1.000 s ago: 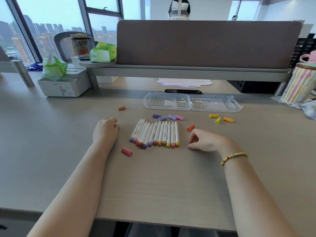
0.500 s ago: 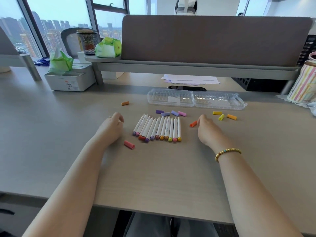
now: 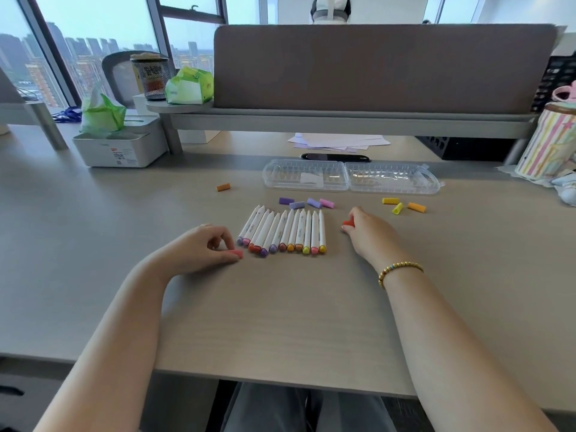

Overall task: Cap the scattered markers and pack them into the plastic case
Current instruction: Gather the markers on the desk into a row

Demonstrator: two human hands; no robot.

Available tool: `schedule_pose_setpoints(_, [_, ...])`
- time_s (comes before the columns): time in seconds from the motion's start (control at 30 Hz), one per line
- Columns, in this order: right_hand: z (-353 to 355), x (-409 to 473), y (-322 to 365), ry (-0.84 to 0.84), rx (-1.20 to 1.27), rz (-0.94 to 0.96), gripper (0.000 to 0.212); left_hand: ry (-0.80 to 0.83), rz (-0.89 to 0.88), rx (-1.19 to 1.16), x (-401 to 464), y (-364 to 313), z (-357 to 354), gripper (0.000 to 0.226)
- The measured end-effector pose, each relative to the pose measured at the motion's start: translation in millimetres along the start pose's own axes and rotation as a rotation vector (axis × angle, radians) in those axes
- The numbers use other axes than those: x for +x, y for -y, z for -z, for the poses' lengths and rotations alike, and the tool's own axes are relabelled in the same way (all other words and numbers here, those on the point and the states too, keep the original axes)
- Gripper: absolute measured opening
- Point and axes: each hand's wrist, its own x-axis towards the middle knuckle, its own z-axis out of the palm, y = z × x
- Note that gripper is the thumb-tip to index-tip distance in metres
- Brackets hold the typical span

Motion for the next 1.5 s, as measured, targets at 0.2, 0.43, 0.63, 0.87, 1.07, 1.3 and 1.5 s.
schedule_pose_setpoints(0.2, [5, -1, 7, 0.000, -0.108, -0.016, 0.026, -0.114, 0.048, 0.076, 7, -1, -6, 0.027])
schedule_pose_setpoints(0.43, [5, 20, 13, 0.039, -0.285, -0.078, 0.031, -0.277, 0.256, -0.546, 39, -10, -4, 0.037])
schedule_pose_setpoints(0.63, [1, 39, 0, -0.001, -0.262, -0.035, 0.027, -0.358, 0.237, -0.783, 87, -18, 1, 0.033])
schedule_pose_setpoints(0.87, [7, 63, -3, 0.049, 1.129, -0.153, 0.028, -0.283, 0.212, -1.369, 134, -13, 5, 0.015])
schedule_pose_setpoints(1.07, [11, 65, -8, 0.194, 1.802, -0.320, 0.025, -0.334, 0.276, -1.390, 146, -6, -3, 0.032])
schedule_pose_setpoints(1.3, [12, 65, -21, -0.198, 1.053, -0.301, 0.022, -0.751, 0.268, -0.326, 141, 10, 1, 0.024])
schedule_pose_setpoints(1.5, [4, 57, -53, -0.400, -0.034, -0.238, 0.026, -0.539, 0.286, 0.185, 148, 8, -5, 0.027])
